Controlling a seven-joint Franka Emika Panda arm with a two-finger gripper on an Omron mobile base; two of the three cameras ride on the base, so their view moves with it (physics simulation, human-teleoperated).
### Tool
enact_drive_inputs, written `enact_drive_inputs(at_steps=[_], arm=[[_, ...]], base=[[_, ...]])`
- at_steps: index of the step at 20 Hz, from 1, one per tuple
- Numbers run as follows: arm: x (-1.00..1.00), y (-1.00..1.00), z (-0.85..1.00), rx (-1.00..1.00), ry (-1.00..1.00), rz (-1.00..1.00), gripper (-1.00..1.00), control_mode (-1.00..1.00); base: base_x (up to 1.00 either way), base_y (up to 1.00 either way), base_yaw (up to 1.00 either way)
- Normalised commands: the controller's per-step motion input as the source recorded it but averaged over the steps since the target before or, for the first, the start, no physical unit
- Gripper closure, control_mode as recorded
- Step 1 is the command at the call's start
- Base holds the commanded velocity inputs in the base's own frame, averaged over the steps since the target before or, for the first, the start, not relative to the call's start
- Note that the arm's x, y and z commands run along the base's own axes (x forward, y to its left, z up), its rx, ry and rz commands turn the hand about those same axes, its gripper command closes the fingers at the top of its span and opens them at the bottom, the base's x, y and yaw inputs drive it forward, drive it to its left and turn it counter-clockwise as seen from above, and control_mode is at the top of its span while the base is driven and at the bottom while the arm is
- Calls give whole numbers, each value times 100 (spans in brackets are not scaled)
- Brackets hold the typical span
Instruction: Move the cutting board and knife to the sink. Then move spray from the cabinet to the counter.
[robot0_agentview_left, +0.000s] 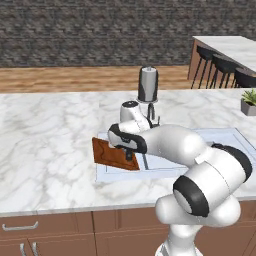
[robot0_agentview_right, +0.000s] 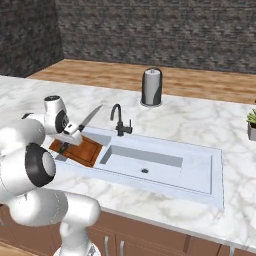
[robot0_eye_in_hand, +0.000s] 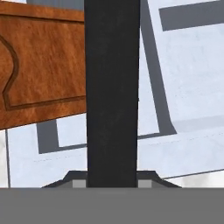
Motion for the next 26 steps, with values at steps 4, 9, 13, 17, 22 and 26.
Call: enact_drive_inputs(at_steps=[4, 9, 13, 17, 22, 26], arm=[[21, 0, -34, 0, 0, 2, 100, -100], [19, -6, -40, 0, 2, 2, 100, -100], [20, -2, -31, 0, 1, 1, 100, -100], [24, -3, -35, 0, 1, 0, 100, -100], [27, 0, -33, 0, 1, 0, 100, -100], [27, 0, -28, 0, 1, 0, 100, -100]], base=[[0, 0, 0], [0, 0, 0], [0, 0, 0], [0, 0, 0], [0, 0, 0], [0, 0, 0]])
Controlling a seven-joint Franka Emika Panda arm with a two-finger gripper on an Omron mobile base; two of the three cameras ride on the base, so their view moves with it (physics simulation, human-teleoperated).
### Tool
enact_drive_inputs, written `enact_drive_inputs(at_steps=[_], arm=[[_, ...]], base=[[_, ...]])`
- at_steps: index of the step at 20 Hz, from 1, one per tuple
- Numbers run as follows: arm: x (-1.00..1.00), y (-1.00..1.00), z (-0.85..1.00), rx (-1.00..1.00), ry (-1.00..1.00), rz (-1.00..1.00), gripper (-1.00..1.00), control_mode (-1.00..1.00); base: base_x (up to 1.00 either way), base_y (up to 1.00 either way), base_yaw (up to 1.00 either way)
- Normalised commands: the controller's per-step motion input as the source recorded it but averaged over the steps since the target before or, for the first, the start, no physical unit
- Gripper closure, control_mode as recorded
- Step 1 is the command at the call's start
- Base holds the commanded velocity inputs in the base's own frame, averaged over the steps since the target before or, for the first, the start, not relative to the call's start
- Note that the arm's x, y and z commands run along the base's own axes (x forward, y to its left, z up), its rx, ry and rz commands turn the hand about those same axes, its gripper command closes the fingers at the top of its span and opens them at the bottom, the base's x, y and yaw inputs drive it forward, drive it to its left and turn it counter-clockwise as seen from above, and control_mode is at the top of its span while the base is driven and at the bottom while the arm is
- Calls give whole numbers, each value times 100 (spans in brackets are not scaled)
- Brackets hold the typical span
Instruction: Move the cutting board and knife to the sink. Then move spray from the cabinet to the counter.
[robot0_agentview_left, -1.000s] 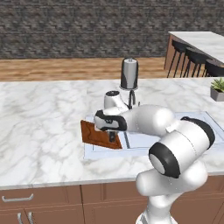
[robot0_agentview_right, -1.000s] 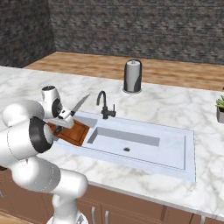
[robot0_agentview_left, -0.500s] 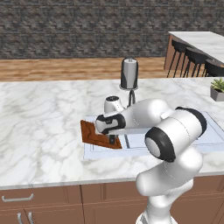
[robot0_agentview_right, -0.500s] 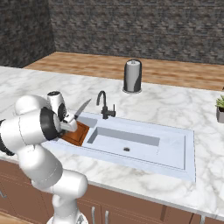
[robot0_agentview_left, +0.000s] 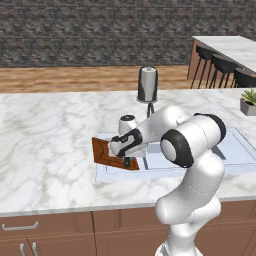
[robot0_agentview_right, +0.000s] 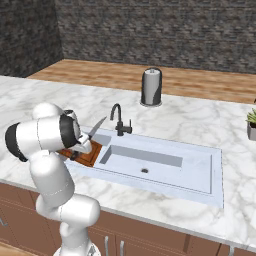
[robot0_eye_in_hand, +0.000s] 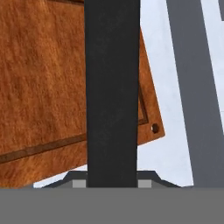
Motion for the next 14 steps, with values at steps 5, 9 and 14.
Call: enact_drive_inputs(at_steps=[5, 9, 14], arm=[[37, 0, -26, 0, 5, 0, 100, -100], [32, 0, -28, 0, 3, 0, 100, -100], [27, 0, -27, 0, 2, 0, 100, -100]], base=[[0, 0, 0], [0, 0, 0], [0, 0, 0]])
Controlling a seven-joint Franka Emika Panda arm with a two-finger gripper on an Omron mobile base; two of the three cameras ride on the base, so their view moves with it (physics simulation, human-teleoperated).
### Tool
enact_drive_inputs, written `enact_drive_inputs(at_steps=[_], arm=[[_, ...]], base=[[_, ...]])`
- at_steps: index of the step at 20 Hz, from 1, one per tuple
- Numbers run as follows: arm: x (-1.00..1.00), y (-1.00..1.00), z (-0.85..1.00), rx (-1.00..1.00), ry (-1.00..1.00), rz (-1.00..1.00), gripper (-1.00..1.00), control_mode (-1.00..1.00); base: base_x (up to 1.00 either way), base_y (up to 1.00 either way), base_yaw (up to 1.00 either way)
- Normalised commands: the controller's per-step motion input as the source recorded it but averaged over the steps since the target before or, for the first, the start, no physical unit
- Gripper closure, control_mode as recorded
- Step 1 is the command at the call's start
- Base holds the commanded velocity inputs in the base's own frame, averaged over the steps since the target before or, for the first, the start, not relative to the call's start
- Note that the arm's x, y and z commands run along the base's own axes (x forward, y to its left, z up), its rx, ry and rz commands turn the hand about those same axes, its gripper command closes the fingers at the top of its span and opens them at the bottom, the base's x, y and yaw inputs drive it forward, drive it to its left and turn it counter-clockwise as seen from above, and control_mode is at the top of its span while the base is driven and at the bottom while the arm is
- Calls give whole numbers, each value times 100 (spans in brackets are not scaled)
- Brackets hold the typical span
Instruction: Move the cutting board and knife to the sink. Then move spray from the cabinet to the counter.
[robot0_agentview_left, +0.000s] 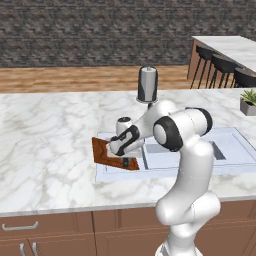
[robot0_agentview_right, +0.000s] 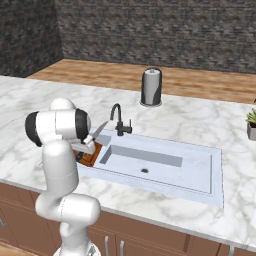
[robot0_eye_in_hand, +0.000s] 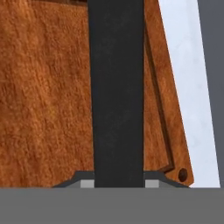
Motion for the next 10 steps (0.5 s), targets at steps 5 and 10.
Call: enact_drive_inputs(at_steps=[5, 10], arm=[[23, 0, -29, 0, 2, 0, -100, -100], [6, 0, -22, 0, 1, 0, -100, -100]], base=[[0, 0, 0], [0, 0, 0]])
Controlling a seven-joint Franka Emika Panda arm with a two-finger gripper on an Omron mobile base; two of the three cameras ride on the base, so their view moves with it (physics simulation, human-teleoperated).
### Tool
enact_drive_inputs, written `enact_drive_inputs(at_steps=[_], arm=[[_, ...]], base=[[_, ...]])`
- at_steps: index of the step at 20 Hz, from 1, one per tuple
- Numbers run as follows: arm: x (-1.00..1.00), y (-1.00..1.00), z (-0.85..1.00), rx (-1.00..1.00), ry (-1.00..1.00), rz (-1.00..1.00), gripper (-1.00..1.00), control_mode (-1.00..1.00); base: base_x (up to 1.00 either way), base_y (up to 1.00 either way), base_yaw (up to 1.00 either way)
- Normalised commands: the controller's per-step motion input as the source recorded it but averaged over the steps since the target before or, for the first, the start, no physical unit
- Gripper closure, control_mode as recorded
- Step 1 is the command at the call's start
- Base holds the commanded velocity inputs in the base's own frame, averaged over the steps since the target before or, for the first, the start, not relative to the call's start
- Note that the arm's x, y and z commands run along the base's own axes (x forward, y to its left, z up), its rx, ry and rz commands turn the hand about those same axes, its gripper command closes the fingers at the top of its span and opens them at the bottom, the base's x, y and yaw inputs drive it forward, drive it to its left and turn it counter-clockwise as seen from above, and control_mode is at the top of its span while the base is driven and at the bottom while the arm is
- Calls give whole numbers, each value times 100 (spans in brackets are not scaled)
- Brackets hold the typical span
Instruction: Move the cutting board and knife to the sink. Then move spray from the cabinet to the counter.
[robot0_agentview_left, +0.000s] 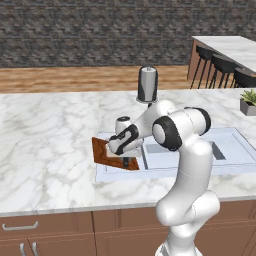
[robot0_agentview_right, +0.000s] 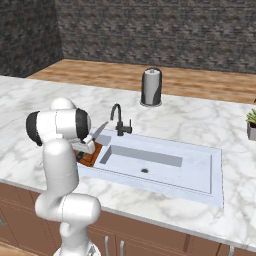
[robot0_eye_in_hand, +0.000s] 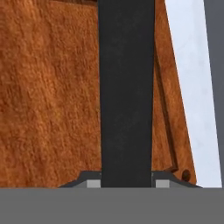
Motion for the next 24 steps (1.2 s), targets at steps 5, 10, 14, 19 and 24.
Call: enact_drive_inputs(at_steps=[5, 10, 14, 19, 24], arm=[[-8, -12, 0, 0, 1, -1, -100, -100], [-17, -10, 23, 0, 7, -5, -100, -100], [-19, -2, 37, 0, 4, -7, -100, -100], [-19, 0, 55, 0, 0, -7, -100, -100], [-30, 0, 52, 0, 1, -8, -100, -100]], base=[[0, 0, 0], [0, 0, 0], [0, 0, 0], [0, 0, 0], [0, 0, 0]])
